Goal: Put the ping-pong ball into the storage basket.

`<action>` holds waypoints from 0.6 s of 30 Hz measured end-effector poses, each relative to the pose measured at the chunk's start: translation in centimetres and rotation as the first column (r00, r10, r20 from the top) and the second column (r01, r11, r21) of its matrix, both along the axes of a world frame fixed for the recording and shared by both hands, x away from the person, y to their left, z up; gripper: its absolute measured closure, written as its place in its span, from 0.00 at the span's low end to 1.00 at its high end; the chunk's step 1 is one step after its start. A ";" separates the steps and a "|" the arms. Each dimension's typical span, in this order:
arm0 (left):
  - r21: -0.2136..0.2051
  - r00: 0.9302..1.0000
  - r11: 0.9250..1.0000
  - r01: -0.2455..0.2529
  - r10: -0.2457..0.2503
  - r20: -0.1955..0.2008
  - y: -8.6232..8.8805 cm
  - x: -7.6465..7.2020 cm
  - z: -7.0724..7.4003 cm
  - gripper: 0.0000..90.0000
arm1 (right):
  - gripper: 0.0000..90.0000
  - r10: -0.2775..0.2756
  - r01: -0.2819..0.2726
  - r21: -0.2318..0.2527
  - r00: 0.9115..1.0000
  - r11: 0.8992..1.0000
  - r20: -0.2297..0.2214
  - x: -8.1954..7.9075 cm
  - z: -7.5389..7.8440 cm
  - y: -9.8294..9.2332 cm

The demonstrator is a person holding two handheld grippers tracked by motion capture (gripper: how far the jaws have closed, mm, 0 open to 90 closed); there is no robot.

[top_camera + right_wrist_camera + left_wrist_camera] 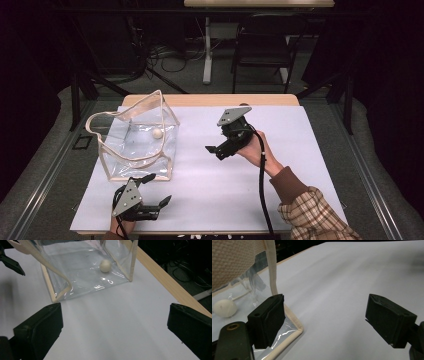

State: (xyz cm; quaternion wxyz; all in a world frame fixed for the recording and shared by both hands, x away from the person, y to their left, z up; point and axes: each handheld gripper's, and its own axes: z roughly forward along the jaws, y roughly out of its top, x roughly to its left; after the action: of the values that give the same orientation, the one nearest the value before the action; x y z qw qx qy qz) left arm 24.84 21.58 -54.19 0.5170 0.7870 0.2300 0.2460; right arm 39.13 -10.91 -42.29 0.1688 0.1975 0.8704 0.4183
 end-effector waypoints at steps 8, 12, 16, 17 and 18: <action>0.000 1.000 1.000 0.002 -0.002 -0.002 -0.1 0.0 0.0 0.18 | 0.00 -0.026 0.026 0.012 0.999 1.000 0.028 -1.3 -0.7 -1.9; 0.005 1.000 1.000 0.007 -0.007 -0.003 0.0 0.0 0.0 0.18 | 0.00 -0.039 0.039 0.017 0.998 0.999 0.040 -1.8 -1.0 -2.8; 0.007 1.000 1.000 0.007 -0.007 -0.003 0.0 0.0 0.0 0.18 | 0.00 -0.053 0.052 0.029 0.998 0.998 0.045 -2.3 -1.5 -3.7; 0.005 1.000 1.000 0.007 -0.007 -0.002 -0.1 0.0 0.0 0.18 | 0.00 -0.055 0.053 0.030 0.997 0.998 0.046 -2.4 -1.6 -3.8; 0.005 1.000 1.000 0.002 -0.002 0.001 -0.1 0.0 0.0 0.18 | 0.00 -0.059 0.058 0.029 0.997 0.998 0.051 -2.6 -1.8 -4.1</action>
State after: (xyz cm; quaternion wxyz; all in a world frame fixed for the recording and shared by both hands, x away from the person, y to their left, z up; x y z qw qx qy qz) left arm 24.84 21.52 -54.19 0.5152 0.7885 0.2282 0.2464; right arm 36.57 -14.99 -44.05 0.2008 0.2142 0.8538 0.4300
